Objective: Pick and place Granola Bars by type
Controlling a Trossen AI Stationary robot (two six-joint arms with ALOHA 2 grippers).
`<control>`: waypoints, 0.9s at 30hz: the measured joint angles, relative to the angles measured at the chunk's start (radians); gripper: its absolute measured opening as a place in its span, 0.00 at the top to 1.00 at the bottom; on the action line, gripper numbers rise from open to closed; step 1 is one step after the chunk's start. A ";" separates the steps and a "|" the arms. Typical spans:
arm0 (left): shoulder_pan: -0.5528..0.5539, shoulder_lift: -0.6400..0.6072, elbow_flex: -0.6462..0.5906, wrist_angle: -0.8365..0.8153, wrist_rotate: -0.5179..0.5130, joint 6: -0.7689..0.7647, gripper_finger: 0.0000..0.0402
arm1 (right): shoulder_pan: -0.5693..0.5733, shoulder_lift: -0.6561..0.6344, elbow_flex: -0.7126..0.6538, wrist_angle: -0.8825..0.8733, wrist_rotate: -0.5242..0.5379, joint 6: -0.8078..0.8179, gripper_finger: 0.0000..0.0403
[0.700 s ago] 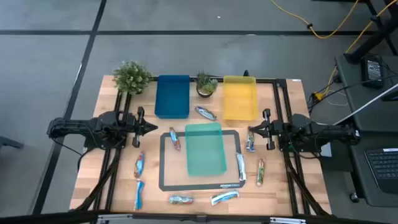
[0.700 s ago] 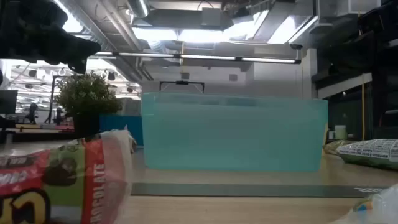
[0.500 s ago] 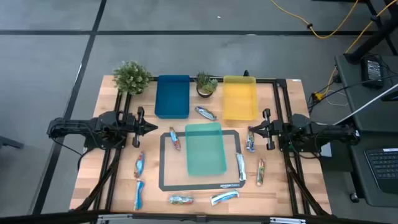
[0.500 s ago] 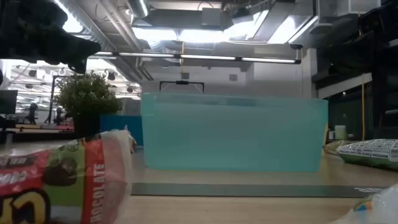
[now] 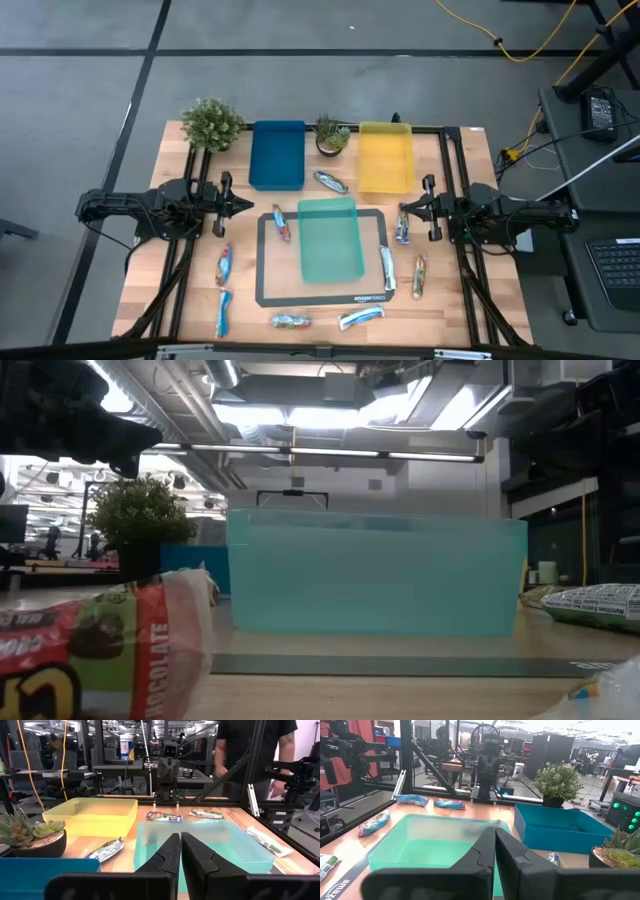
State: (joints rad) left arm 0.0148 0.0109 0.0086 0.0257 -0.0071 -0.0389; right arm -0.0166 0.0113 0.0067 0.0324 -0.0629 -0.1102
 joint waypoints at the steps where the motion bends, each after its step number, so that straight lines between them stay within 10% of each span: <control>1: 0.000 0.000 0.000 0.000 0.000 0.000 0.97 | 0.000 0.000 0.000 0.000 0.000 0.000 0.96; 27: 0.000 0.000 0.000 0.000 0.000 0.000 0.98 | 0.000 0.000 0.000 0.000 0.000 0.000 0.96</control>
State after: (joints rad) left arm 0.0149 0.0109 0.0082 0.0258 -0.0068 -0.0389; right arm -0.0166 0.0113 0.0069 0.0325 -0.0628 -0.1104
